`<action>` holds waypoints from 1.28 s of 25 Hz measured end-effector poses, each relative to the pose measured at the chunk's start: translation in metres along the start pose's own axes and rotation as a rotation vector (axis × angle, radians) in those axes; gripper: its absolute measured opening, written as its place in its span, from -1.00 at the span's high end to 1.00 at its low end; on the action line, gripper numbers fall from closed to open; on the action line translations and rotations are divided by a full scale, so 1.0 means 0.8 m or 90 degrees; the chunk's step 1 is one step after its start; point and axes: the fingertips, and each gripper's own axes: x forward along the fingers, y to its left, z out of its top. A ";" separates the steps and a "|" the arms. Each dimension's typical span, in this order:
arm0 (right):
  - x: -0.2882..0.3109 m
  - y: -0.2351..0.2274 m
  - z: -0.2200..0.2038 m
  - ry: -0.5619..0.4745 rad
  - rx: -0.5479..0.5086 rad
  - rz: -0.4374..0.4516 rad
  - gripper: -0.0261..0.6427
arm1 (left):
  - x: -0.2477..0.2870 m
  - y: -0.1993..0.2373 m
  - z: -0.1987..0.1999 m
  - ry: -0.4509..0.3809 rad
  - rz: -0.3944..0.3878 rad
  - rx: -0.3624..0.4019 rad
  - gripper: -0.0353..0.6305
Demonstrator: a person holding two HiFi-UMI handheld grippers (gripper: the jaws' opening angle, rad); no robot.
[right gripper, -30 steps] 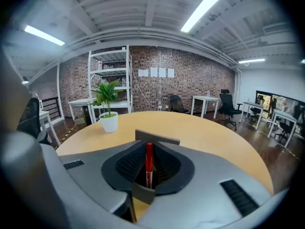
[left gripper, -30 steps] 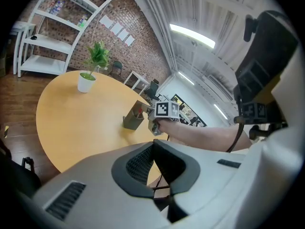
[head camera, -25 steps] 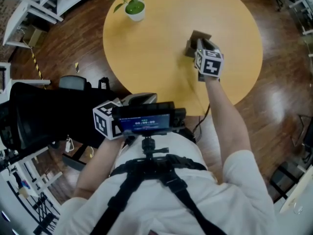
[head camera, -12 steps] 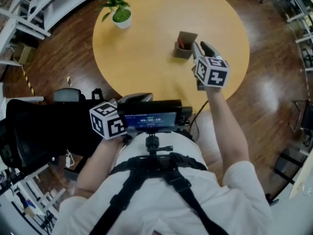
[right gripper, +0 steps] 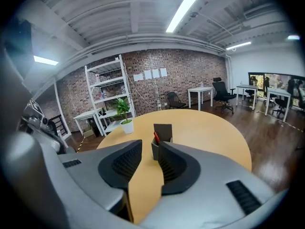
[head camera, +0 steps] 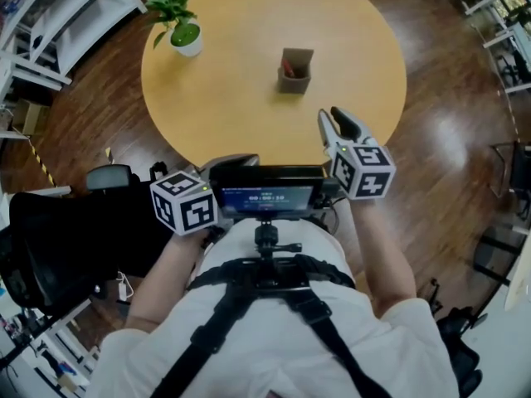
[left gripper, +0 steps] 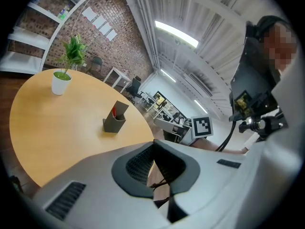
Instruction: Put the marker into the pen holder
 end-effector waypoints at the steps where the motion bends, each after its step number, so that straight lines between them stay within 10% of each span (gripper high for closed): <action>1: -0.007 0.003 -0.002 0.000 0.004 0.001 0.60 | 0.000 -0.002 0.001 0.000 -0.003 0.003 0.91; 32: -0.127 0.061 -0.144 0.050 0.095 -0.064 0.72 | -0.005 -0.045 -0.102 0.107 -0.075 0.005 0.91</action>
